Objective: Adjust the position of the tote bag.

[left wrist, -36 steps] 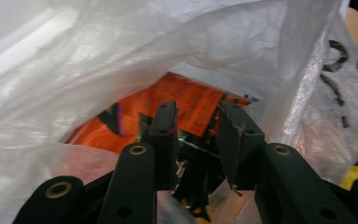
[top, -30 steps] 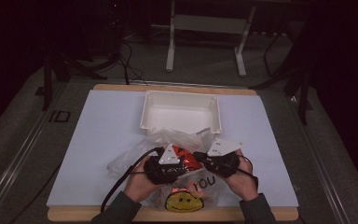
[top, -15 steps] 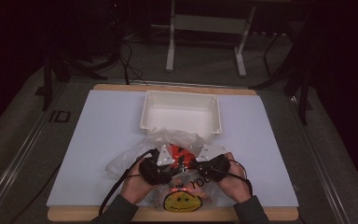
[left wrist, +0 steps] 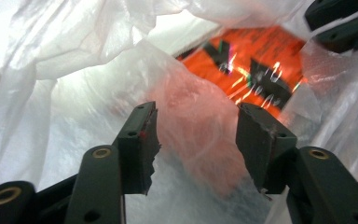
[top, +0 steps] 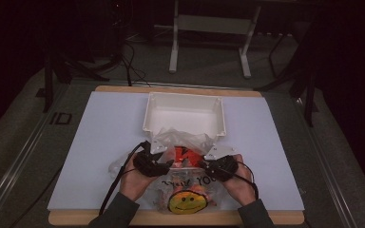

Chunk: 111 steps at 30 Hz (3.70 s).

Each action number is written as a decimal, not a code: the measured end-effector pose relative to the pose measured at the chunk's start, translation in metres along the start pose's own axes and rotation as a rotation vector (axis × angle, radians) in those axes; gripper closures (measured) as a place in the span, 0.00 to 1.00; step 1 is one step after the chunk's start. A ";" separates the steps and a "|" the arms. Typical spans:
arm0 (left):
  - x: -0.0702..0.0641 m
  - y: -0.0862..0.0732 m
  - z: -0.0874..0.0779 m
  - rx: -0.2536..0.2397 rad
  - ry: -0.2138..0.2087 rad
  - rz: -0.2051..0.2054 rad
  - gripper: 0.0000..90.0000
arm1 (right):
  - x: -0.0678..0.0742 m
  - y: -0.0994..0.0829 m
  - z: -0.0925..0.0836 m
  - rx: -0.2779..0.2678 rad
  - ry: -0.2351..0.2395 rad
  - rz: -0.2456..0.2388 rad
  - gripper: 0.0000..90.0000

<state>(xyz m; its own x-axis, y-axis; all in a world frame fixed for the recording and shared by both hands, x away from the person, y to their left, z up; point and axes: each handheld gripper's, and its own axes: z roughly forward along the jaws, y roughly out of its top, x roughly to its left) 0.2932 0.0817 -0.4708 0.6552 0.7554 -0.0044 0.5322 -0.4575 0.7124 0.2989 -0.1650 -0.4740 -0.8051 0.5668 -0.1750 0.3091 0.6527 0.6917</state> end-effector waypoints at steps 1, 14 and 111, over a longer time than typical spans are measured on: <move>0.000 0.002 0.002 0.009 0.009 0.005 0.52 | -0.001 0.000 0.000 -0.008 -0.002 0.010 0.79; 0.009 -0.005 0.020 0.118 0.076 -0.002 0.85 | -0.021 -0.009 0.013 0.014 -0.096 0.140 0.66; 0.007 -0.046 -0.018 0.048 -0.329 0.038 0.85 | -0.004 -0.062 -0.030 -0.048 0.367 0.265 0.58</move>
<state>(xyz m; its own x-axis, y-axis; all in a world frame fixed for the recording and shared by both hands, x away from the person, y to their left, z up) 0.2636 0.1163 -0.4916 0.8090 0.5488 -0.2106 0.5234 -0.5097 0.6828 0.2684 -0.2226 -0.4951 -0.8300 0.4897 0.2670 0.5124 0.4802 0.7120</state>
